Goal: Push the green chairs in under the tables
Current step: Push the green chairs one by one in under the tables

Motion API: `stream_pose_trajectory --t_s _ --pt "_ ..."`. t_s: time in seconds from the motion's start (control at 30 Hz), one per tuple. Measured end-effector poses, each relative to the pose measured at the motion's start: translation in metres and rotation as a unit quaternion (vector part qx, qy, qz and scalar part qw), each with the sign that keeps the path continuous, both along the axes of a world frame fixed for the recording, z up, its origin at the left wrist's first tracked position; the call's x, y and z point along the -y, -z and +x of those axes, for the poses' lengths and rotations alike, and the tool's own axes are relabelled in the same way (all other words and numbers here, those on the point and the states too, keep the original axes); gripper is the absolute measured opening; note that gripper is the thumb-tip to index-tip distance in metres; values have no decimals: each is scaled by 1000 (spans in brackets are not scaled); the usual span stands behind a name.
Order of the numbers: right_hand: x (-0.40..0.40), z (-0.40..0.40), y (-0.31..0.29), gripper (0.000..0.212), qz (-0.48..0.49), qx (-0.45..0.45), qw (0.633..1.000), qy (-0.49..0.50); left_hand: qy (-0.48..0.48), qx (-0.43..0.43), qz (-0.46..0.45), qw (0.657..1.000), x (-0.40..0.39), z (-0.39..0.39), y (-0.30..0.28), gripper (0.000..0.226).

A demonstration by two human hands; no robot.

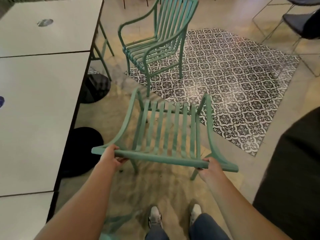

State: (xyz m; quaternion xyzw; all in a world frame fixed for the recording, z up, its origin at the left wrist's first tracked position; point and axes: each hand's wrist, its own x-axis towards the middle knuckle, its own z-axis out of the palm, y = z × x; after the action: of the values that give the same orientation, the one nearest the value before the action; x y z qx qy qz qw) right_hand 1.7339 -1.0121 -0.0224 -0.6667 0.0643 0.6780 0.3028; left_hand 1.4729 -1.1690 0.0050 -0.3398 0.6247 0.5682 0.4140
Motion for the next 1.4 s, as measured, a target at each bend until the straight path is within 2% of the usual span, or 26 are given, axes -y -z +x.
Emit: stream_pose_trajectory --t_s 0.13,0.27,0.37,0.57,0.67,0.73,0.9,1.0,1.1,1.3,1.4 --pt "-28 24 0 16 -1 -8 1000 -22 -35 -3 10 999 -10 39 -5 22" --pt "-62 46 -6 22 1 -1 999 -51 -73 -4 8 997 -26 80 -5 7" --pt "-89 62 -5 22 9 -12 997 -79 -96 -5 10 995 -40 105 3 8" --pt "-137 88 1 20 9 29 987 -158 -170 -3 16 985 -66 156 6 6" --pt "-160 91 0 13 5 36 982 -184 -208 -6 20 978 -80 167 6 34" --pt "-177 91 0 13 6 41 982 -182 -229 -5 28 973 -92 174 7 35" --pt "-222 83 -12 28 22 45 977 -209 -277 -7 50 960 -128 189 4 19" --pt "-245 79 -15 26 32 40 975 -218 -289 -15 54 956 -146 196 3 36" --pt "-270 77 -13 48 39 43 970 -237 -305 -21 60 950 -163 202 3 41" --pt "-319 79 -7 60 42 44 961 -269 -341 -23 69 937 -202 223 1 12" --pt "-347 79 -10 54 45 35 948 -313 -365 -19 74 928 -224 240 -1 27"
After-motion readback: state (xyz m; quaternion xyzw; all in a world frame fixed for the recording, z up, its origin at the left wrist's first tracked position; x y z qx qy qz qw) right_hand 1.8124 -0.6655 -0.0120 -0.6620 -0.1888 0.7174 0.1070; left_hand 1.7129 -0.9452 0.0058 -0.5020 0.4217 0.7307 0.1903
